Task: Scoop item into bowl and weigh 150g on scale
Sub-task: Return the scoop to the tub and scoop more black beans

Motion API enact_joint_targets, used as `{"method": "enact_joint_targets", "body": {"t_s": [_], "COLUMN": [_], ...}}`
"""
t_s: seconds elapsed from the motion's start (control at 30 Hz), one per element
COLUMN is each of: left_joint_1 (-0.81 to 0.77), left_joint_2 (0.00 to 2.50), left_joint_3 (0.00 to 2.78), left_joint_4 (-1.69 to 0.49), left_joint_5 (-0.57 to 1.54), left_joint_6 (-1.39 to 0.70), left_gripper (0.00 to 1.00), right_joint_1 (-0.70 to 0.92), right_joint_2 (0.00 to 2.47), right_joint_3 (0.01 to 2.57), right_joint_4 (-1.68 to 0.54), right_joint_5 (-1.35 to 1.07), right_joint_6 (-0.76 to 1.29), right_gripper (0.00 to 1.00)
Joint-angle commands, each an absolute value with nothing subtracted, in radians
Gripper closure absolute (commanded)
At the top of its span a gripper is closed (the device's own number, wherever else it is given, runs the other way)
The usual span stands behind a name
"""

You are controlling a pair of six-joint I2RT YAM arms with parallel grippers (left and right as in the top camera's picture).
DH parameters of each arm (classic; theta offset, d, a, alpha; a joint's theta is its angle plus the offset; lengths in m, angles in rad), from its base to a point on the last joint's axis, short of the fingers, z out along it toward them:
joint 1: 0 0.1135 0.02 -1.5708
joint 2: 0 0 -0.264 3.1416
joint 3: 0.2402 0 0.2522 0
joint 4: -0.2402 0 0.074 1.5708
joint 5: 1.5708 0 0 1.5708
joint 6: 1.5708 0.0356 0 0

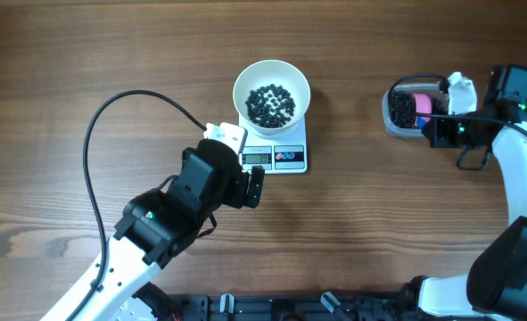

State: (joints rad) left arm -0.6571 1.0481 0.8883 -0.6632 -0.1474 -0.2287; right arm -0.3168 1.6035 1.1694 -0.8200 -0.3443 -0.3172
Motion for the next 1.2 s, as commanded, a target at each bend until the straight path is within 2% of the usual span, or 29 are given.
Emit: {"method": "enact_joint_targets", "body": {"t_s": [0.0, 0.3, 0.57, 0.7, 1.17], "left_joint_1": [-0.652, -0.652, -0.652, -0.652, -0.652], "left_joint_2": [1.048, 1.048, 1.048, 1.048, 1.048], "left_joint_3": [0.890, 0.890, 0.890, 0.890, 0.890], "left_joint_4": [-0.663, -0.663, -0.663, -0.663, -0.663], "left_joint_5": [-0.139, -0.139, -0.139, -0.139, -0.139], "left_joint_6": [-0.213, -0.213, -0.213, -0.213, -0.213], "left_gripper": [0.00, 0.00, 0.00, 0.00, 0.00], "right_joint_1": [-0.339, -0.342, -0.417, -0.417, -0.417], "right_joint_2": [1.607, 1.629, 1.631, 1.631, 1.631], "right_joint_3": [1.172, 1.171, 1.169, 1.169, 1.169], "right_joint_4": [-0.832, -0.839, -0.833, -0.830, -0.827], "right_joint_5": [-0.477, -0.559, -0.560, -0.649, -0.607], "right_joint_6": [-0.341, -0.340, -0.339, -0.339, -0.286], "right_gripper": [0.96, 0.96, 0.96, 0.96, 0.96]}}
